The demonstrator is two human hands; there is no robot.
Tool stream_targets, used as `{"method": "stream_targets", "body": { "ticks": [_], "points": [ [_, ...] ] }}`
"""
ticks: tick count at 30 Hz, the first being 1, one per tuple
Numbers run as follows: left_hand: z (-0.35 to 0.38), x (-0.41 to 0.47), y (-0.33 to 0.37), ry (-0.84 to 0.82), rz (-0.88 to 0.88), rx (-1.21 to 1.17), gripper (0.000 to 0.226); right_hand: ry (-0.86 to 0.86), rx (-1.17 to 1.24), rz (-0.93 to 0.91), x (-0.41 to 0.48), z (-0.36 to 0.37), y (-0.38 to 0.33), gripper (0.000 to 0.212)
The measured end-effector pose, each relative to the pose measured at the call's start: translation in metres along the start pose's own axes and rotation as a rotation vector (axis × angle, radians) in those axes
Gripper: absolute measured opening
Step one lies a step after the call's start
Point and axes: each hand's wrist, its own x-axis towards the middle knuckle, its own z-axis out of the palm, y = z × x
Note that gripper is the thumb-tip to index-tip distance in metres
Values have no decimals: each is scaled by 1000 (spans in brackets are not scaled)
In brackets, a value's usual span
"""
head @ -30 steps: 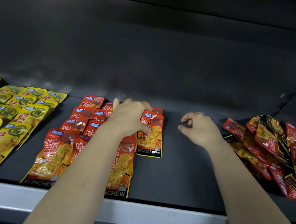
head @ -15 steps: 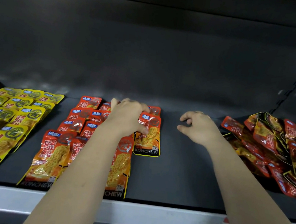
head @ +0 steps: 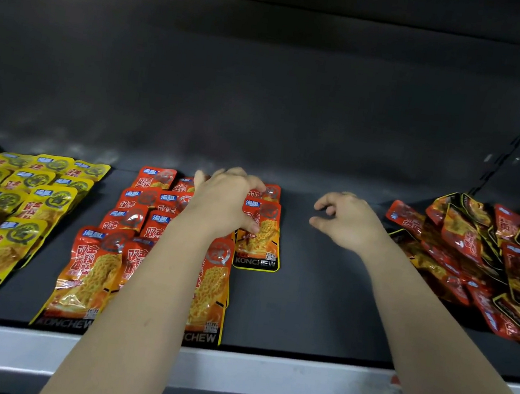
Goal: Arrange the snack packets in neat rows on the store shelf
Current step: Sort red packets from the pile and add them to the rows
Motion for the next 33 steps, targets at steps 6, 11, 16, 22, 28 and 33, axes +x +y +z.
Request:
{"method": "stream_targets", "body": {
  "ticks": [6, 11, 16, 22, 28, 33],
  "points": [
    [-1, -3, 1, 68, 64, 1, 54, -37, -81, -12, -1, -3, -5, 31],
    [-1, -5, 10, 57, 177, 7, 41, -131, -73, -63, -3, -19, -5, 30],
    [-1, -3, 37, -2, 269, -2, 37, -100, 82, -133, -15, -43, 11, 24],
    [15, 5, 88, -77, 310, 12, 36, 44, 181, -197, -29, -75, 42, 16],
    [30, 17, 154, -70, 343, -5, 28, 127, 163, -227, -36, -95, 86, 12],
    [43, 26, 195, -102, 333, -85, 27, 108, 178, -256, -36, -100, 117, 12]
  ]
}}
